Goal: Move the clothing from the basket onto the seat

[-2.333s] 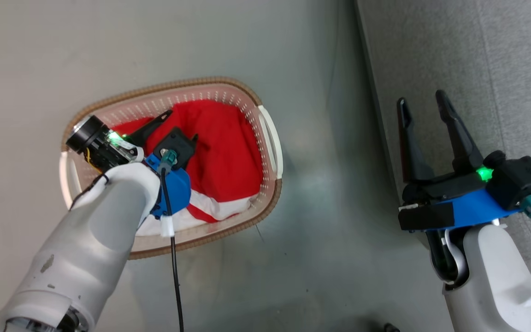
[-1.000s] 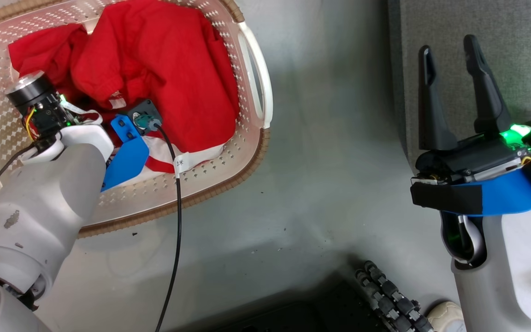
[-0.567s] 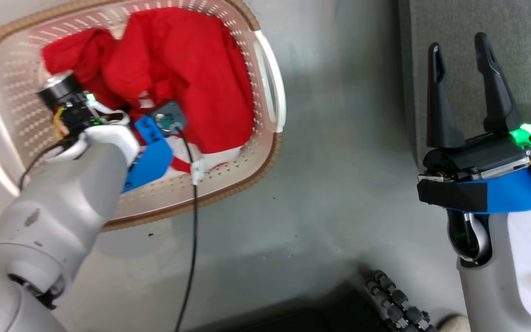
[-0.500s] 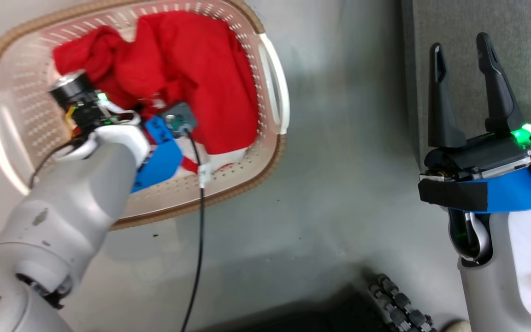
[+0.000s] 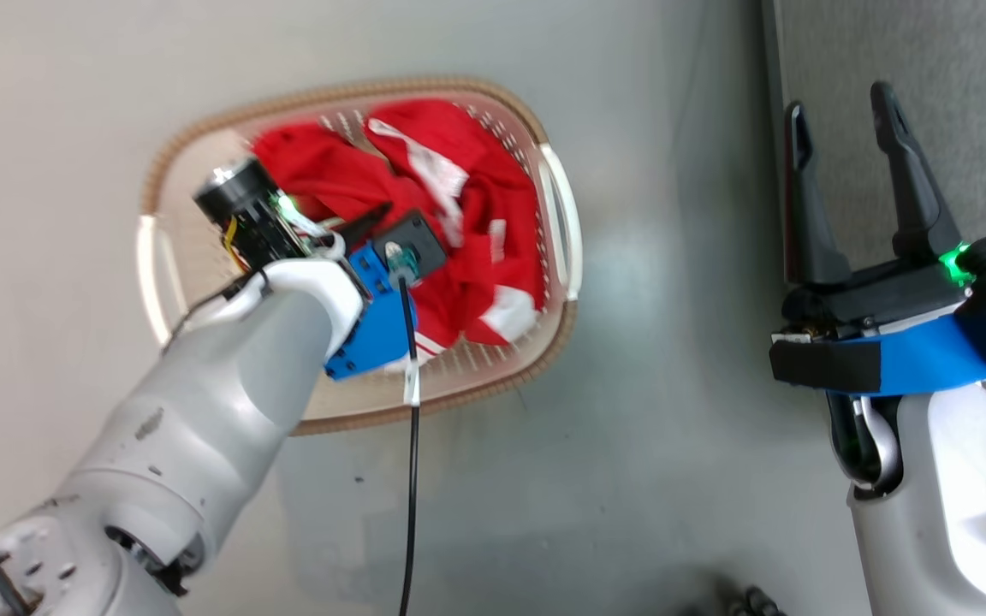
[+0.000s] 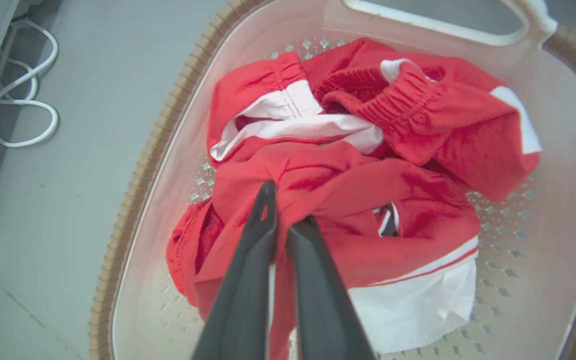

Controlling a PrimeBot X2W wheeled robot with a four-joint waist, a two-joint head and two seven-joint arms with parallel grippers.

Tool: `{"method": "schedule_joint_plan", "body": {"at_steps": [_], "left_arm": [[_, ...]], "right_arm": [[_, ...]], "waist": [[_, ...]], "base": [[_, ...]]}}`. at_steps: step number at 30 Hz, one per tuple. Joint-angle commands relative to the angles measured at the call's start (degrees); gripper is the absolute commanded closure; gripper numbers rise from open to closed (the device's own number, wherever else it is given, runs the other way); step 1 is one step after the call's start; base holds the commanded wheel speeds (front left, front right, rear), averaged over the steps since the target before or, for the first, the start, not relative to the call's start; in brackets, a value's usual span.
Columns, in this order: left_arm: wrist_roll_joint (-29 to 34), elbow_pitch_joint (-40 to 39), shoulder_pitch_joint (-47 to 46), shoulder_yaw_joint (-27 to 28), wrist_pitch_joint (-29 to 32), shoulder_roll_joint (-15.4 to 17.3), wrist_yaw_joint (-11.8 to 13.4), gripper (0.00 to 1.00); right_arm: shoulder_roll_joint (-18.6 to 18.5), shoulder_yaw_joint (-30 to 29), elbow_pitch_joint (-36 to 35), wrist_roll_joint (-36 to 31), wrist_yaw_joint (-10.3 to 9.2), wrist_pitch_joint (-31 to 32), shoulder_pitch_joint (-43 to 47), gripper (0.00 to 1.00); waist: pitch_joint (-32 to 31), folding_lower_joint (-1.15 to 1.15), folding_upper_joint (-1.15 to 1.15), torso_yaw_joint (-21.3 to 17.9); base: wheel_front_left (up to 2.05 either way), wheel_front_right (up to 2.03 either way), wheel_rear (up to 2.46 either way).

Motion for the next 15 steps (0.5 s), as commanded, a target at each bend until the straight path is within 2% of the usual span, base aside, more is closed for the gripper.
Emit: {"method": "schedule_joint_plan", "body": {"at_steps": [1,8,15], "left_arm": [[-0.2,-0.2,0.7,0.3,-0.9,-0.3,0.5,1.0],[-4.8,-1.0,3.8,3.6,-6.4,-1.8,1.0,1.0],[-8.4,-5.4,5.3,7.4,-7.8,-2.1,1.5,1.0]], "right_arm": [[-0.2,-0.1,0.2,-0.2,0.03,-0.2,0.9,0.0],[-0.2,-0.7,1.5,-1.7,0.03,-0.2,3.3,0.0],[-0.2,-1.0,3.0,-2.4,0.03,-0.2,6.0,0.0]], "waist": [[-3.3,0.0,0.0,2.0],[-10.3,0.0,0.0,4.6],[-17.0,0.0,0.0,6.6]], "base": [[0.0,0.0,0.0],[0.0,0.0,0.0],[0.0,0.0,0.0]]}}
